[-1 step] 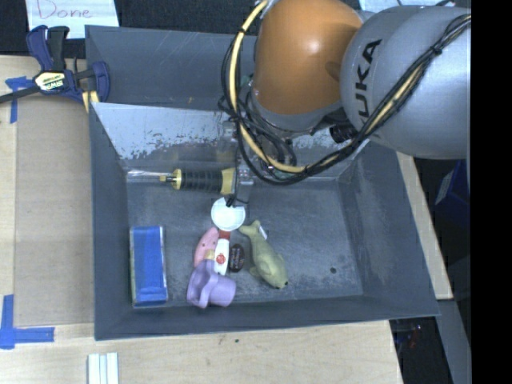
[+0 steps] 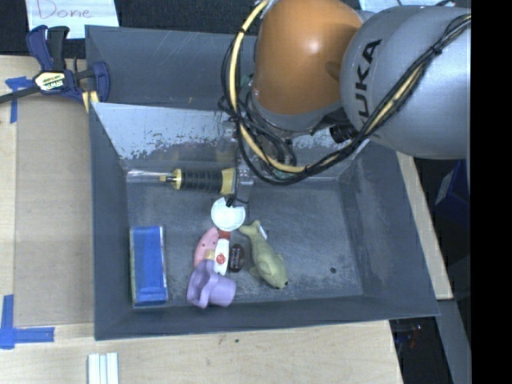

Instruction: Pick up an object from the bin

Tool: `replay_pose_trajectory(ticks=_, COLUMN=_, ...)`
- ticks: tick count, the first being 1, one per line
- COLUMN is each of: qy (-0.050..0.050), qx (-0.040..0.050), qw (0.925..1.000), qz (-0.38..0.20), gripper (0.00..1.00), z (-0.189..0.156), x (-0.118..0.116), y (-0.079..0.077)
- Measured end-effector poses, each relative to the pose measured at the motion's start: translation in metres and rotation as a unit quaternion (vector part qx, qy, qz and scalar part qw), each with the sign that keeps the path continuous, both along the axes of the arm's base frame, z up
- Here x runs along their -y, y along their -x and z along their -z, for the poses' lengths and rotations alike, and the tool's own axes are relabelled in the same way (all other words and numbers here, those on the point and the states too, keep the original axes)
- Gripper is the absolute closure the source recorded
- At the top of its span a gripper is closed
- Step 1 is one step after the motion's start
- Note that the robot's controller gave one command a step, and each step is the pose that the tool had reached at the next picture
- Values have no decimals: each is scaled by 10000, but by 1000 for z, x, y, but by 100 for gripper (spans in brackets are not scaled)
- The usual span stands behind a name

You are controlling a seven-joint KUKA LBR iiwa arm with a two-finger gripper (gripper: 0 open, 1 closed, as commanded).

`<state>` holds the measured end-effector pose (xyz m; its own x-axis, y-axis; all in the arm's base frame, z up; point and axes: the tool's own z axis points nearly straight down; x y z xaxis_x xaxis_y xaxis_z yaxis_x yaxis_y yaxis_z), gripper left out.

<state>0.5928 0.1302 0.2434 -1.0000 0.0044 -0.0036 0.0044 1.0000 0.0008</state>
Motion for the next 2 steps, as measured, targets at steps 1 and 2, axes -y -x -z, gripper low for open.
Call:
replay_pose_trajectory(ticks=1, qy=1, qx=4, qw=9999, qz=-136, gripper=0, z=6, x=9, y=15)
replay_pose_trajectory(ticks=2, qy=-5, qx=9, qw=9999, qz=-156, gripper=0, z=7, x=17, y=16)
